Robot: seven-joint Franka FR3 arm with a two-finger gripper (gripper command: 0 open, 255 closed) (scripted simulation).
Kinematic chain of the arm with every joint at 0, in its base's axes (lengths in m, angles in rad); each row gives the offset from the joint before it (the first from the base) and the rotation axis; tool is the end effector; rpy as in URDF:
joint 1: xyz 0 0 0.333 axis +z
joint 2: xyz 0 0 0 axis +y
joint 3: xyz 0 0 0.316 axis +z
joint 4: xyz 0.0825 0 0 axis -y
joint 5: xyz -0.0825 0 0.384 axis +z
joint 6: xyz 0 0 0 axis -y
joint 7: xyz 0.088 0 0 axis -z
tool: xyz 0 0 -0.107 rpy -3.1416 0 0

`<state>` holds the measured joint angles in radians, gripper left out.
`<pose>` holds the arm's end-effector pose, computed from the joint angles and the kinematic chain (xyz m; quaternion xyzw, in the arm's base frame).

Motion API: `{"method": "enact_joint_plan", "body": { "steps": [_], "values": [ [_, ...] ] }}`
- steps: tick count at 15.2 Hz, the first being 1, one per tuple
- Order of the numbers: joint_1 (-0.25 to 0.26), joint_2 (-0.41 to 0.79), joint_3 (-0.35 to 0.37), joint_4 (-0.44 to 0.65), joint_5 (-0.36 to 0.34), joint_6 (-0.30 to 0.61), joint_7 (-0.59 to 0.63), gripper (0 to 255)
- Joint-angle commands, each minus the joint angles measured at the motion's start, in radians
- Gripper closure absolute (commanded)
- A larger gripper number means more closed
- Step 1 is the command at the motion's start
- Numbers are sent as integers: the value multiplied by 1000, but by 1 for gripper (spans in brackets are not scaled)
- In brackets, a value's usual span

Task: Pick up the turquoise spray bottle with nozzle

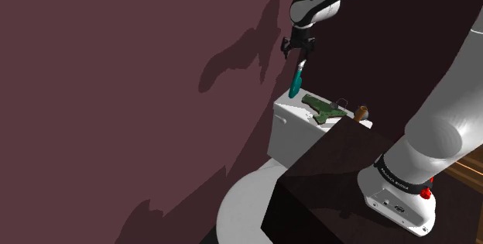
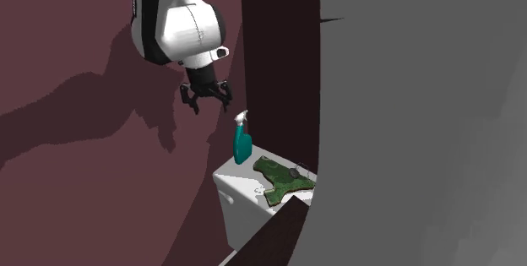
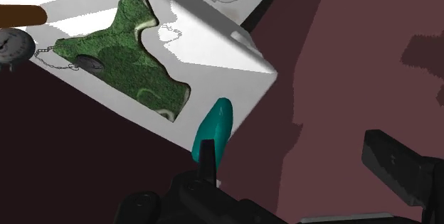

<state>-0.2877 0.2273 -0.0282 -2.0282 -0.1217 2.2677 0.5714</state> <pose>0.5606 -0.1860 0.3376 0.9181 -0.3930 0.0124 0.0489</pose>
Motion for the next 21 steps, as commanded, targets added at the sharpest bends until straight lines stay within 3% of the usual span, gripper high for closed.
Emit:
{"method": "enact_joint_plan", "body": {
  "steps": [1, 10, 19, 20, 21],
  "values": [
    [-13, 64, -18, 47, 1, 14, 32, 0],
    [-72, 336, -86, 283, 41, 33, 155, 0],
    [-75, 403, -84, 280, 43, 103, 162, 0],
    [-75, 404, -84, 283, 43, 101, 161, 255],
    [-75, 405, -84, 283, 43, 102, 161, 255]
  ]
}}
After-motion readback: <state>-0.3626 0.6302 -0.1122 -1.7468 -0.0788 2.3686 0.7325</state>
